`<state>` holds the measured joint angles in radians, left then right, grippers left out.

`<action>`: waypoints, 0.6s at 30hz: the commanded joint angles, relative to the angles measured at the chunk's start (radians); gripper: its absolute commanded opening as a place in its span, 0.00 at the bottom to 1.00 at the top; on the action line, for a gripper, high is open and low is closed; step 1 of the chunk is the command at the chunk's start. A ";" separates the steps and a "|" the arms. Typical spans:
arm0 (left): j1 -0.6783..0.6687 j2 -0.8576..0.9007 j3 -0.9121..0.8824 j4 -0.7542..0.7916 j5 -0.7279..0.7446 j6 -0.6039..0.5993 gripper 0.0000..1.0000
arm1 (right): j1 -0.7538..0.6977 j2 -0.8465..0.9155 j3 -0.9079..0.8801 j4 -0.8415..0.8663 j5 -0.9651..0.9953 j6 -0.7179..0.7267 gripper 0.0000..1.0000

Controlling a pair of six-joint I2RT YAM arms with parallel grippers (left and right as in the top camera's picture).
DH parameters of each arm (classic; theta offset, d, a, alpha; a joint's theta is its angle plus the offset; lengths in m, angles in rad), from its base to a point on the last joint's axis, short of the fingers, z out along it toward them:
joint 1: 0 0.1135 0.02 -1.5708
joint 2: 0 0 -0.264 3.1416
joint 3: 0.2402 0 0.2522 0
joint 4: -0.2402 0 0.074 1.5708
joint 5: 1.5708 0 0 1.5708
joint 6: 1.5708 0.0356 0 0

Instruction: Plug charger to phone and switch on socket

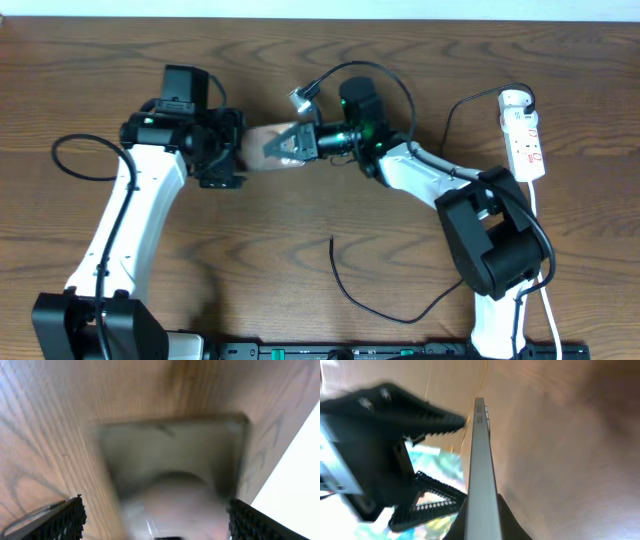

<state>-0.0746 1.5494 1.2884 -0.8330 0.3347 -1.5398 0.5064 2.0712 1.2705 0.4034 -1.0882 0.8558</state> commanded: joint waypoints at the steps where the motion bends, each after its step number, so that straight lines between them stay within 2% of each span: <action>1: 0.056 -0.008 0.004 0.044 0.075 0.174 0.88 | -0.084 -0.006 0.016 0.018 0.018 0.003 0.01; 5: 0.098 -0.008 0.004 0.141 0.147 0.349 0.88 | -0.140 -0.006 0.016 0.028 0.032 0.012 0.01; 6: 0.113 -0.008 0.004 0.204 0.186 0.447 0.88 | -0.175 -0.006 0.016 0.033 0.056 0.051 0.01; 8: 0.119 -0.008 0.004 0.258 0.208 0.516 0.88 | -0.205 -0.006 0.016 0.048 0.078 0.101 0.01; 12: 0.116 -0.008 -0.006 0.364 0.208 0.534 0.88 | -0.273 -0.006 0.016 0.175 0.108 0.312 0.01; 18: 0.078 -0.008 -0.104 0.684 0.238 0.499 0.88 | -0.338 -0.006 0.016 0.418 0.166 0.710 0.01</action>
<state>0.0288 1.5494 1.2488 -0.2481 0.5331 -1.0481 0.1947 2.0712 1.2690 0.7540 -0.9619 1.2797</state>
